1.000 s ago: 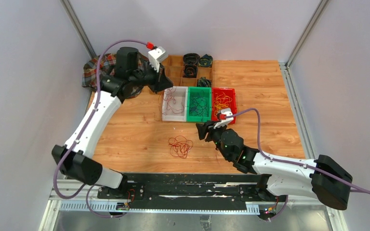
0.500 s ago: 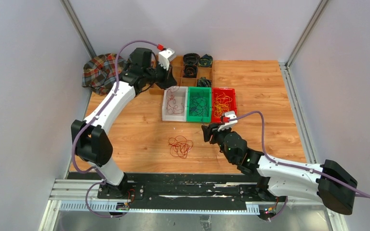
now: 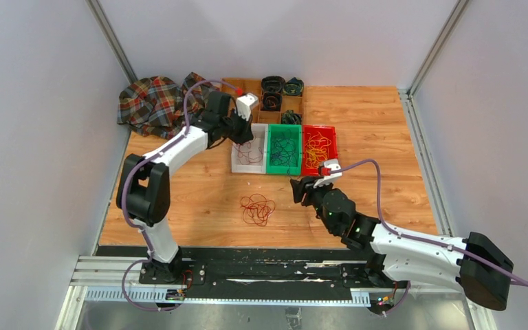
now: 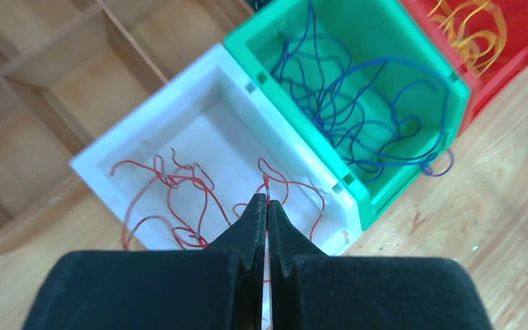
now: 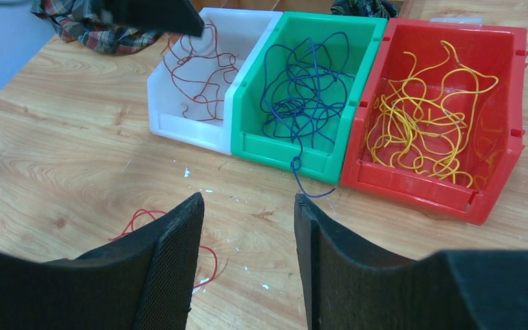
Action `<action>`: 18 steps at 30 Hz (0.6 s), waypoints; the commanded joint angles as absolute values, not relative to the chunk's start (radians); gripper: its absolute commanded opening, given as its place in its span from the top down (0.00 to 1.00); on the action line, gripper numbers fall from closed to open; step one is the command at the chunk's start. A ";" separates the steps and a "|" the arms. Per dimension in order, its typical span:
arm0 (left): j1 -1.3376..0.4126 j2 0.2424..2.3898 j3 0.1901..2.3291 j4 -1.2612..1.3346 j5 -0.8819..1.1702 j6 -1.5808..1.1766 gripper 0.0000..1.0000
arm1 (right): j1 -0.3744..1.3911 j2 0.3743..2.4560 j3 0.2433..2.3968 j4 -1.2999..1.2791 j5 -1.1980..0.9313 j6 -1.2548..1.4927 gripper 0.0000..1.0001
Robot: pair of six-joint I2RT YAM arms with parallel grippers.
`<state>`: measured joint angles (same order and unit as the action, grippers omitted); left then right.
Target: Untangle the cables
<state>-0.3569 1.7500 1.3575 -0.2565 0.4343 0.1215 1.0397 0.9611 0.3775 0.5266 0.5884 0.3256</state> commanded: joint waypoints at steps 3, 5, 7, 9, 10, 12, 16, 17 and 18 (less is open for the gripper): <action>-0.395 1.832 1.280 -0.105 0.350 0.139 0.99 | 1.019 0.954 0.397 0.489 0.606 0.341 0.49; -0.397 1.863 1.279 -0.067 0.342 0.123 0.99 | 1.014 0.974 0.405 0.486 0.600 0.341 0.49; -0.401 1.895 1.289 -0.049 0.340 0.111 1.00 | 1.010 0.989 0.410 0.486 0.594 0.342 0.50; -0.407 1.928 1.302 -0.042 0.327 0.112 0.99 | 1.007 1.002 0.414 0.485 0.588 0.345 0.50; -0.411 1.947 1.308 -0.041 0.324 0.113 0.99 | 1.005 1.005 0.416 0.482 0.584 0.344 0.50; -0.416 1.967 1.324 -0.043 0.321 0.109 0.99 | 1.003 1.010 0.421 0.478 0.578 0.335 0.50; -0.421 1.978 1.358 -0.062 0.329 0.104 0.95 | 1.000 1.015 0.432 0.464 0.567 0.324 0.50; -0.421 1.978 1.374 -0.074 0.333 0.103 0.87 | 0.999 1.014 0.434 0.462 0.565 0.323 0.50; -0.422 1.976 1.392 -0.091 0.341 0.103 0.77 | 0.999 1.015 0.435 0.461 0.563 0.323 0.50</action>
